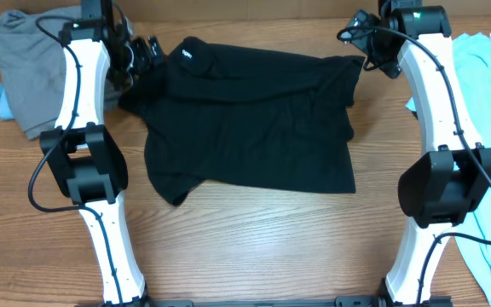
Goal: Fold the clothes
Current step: 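Lift the polo with both grippers and fling it flat onto the table, then grasp the polo's lower left and right corners with both grippers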
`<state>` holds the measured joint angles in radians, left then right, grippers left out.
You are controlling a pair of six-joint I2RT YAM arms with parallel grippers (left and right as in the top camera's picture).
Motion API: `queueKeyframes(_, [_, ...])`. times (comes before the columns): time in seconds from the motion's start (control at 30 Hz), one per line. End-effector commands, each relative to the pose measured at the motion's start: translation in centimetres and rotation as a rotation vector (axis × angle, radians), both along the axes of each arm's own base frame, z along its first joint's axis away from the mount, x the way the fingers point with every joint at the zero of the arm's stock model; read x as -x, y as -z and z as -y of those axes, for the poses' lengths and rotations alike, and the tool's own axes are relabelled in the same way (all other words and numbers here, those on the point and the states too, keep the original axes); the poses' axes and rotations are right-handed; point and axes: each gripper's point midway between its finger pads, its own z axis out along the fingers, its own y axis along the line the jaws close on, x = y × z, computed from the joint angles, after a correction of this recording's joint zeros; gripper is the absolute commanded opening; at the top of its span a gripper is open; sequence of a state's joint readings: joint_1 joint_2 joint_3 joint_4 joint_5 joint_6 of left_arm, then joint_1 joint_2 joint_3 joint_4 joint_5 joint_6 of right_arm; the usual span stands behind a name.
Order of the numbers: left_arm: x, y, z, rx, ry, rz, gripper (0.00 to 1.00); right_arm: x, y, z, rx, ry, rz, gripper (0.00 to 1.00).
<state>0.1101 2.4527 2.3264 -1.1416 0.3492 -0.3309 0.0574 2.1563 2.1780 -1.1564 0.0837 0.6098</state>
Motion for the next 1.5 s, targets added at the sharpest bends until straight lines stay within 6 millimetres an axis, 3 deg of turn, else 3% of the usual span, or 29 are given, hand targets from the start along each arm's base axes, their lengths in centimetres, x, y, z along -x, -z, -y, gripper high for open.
queueKeyframes(0.0, [1.2,-5.6,1.0,0.007,0.06,0.072,1.0,1.7,-4.7,1.2,0.023,0.012,0.058,1.0])
queueKeyframes(0.07, [2.9,-8.4,0.4,-0.049,0.059,0.075,1.0,3.0,-6.1,1.2,0.023,0.012,0.062,1.0])
queueKeyframes(0.1, [4.3,-11.2,-0.5,-0.117,0.037,0.098,1.0,4.3,-8.2,1.3,0.022,0.013,0.087,1.0])
queueKeyframes(0.2, [7.1,-17.5,-1.4,-0.231,0.001,0.185,1.0,6.1,-12.0,1.3,0.013,0.019,0.159,1.0])
queueKeyframes(0.23, [8.8,-20.0,-1.7,-0.26,-0.012,0.217,1.0,7.2,-13.8,1.3,0.009,0.018,0.193,1.0])
queueKeyframes(0.3, [12.4,-23.1,-1.4,-0.261,-0.015,0.23,1.0,9.2,-15.6,1.0,-0.01,0.003,0.214,1.0])
queueKeyframes(0.43, [19.6,-25.5,-0.8,-0.249,-0.014,0.158,1.0,13.9,-17.0,-0.6,-0.096,-0.054,0.164,1.0])
queueKeyframes(0.53, [22.7,-27.4,-0.7,-0.254,-0.043,0.202,1.0,16.3,-17.2,-0.6,-0.097,-0.053,0.122,0.97])
queueKeyframes(0.6, [25.4,-27.5,-0.5,-0.248,-0.057,0.201,1.0,18.2,-16.6,-0.5,-0.096,-0.051,0.06,0.93])
queueKeyframes(0.7, [29.5,-25.8,-0.4,-0.254,-0.071,0.158,1.0,19.5,-15.8,-0.4,-0.089,-0.051,-0.004,0.93])
queueKeyframes(0.8, [32.0,-23.5,0.4,-0.224,-0.058,0.147,1.0,19.9,-15.1,-0.4,-0.087,-0.06,-0.031,0.93])
queueKeyframes(0.87, [33.8,-20.4,1.2,-0.186,-0.041,0.131,1.0,20.0,-14.8,-0.4,-0.087,-0.061,-0.041,0.93])
queueKeyframes(0.97, [34.9,-16.7,2.0,-0.144,-0.021,0.071,1.0,19.9,-14.7,-0.4,-0.065,-0.101,-0.043,1.0])
queueKeyframes(1.0, [35.2,-14.6,2.4,-0.121,-0.011,0.027,0.98,19.9,-14.6,-0.4,-0.055,-0.12,-0.046,1.0])
queueKeyframes(1.03, [35.3,-12.3,2.4,-0.111,-0.009,-0.026,0.78,19.8,-14.3,-0.4,-0.048,-0.135,-0.051,1.0])
queueKeyframes(1.07, [35.2,-11.2,2.4,-0.108,-0.016,-0.05,0.76,19.8,-14.2,-0.4,-0.044,-0.142,-0.052,1.0])
queueKeyframes(1.17, [34.3,-5.2,2.4,-0.094,-0.024,-0.178,0.79,19.5,-13.4,-0.4,-0.029,-0.175,-0.067,1.0])
queueKeyframes(1.23, [33.7,-2.6,2.3,-0.088,-0.027,-0.244,0.79,19.3,-12.8,-0.4,-0.02,-0.193,-0.077,1.0])
queueKeyframes(1.33, [32.9,0.2,2.4,-0.075,-0.022,-0.311,0.79,18.8,-11.9,-0.4,-0.005,-0.221,-0.082,1.0])
queueKeyframes(1.47, [29.9,2.9,2.5,-0.052,-0.036,-0.305,0.76,18.5,-10.9,-0.4,0.001,-0.232,-0.094,1.0])
